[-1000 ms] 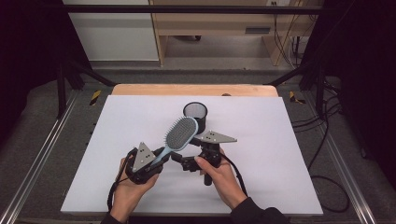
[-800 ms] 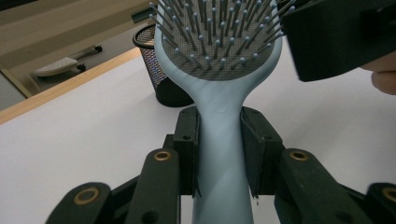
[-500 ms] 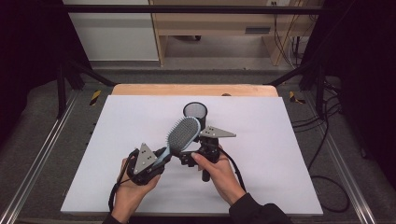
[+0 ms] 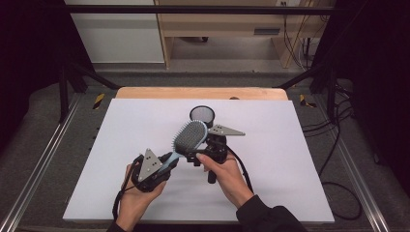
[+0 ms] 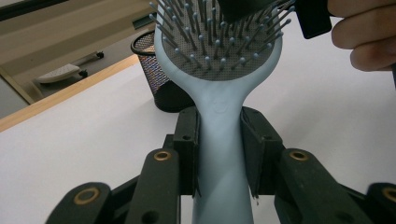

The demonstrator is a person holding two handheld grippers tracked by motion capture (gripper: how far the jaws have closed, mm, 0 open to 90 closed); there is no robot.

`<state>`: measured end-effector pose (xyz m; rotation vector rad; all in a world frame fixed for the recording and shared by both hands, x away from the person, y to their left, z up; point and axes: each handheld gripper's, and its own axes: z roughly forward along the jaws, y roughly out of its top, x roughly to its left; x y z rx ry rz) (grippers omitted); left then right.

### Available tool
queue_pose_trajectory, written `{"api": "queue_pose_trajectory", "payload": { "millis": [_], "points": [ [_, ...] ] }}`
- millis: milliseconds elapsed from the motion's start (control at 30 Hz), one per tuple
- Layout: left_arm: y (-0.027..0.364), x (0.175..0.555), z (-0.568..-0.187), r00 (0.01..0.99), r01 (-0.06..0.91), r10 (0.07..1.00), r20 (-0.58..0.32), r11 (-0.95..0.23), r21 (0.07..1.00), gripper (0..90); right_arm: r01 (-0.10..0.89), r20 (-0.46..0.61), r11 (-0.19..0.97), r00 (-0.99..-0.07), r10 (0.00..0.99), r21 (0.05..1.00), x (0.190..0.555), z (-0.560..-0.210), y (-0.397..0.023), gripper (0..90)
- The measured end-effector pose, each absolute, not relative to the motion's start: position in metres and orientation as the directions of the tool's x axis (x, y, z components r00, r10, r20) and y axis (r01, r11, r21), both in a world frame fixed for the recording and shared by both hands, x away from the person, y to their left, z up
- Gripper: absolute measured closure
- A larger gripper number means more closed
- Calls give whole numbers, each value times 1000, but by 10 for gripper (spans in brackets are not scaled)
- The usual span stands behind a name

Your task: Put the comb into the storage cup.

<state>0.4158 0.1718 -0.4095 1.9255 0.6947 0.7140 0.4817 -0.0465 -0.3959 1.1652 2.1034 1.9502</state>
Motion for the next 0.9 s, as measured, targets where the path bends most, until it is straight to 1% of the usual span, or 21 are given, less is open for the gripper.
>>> {"api": "queue_pose_trajectory", "payload": {
  "millis": [300, 467, 633, 800, 900],
  "points": [
    [173, 416, -410, 665, 162, 720, 198, -398, 903, 692, 508, 476, -92, -706, 525, 856, 484, -396, -48, 200],
    [171, 414, -409, 663, 152, 720, 203, -396, 906, 692, 529, 505, -110, -700, 505, 842, 486, -395, -48, 223],
    [172, 415, -410, 663, 153, 721, 200, -392, 907, 692, 534, 512, -114, -696, 503, 838, 487, -395, -48, 259],
    [173, 416, -412, 662, 153, 722, 199, -391, 908, 692, 541, 528, -126, -697, 486, 831, 487, -394, -50, 331],
    [173, 416, -413, 662, 154, 723, 197, -389, 908, 692, 537, 522, -122, -702, 483, 835, 487, -394, -50, 343]
  ]
}}
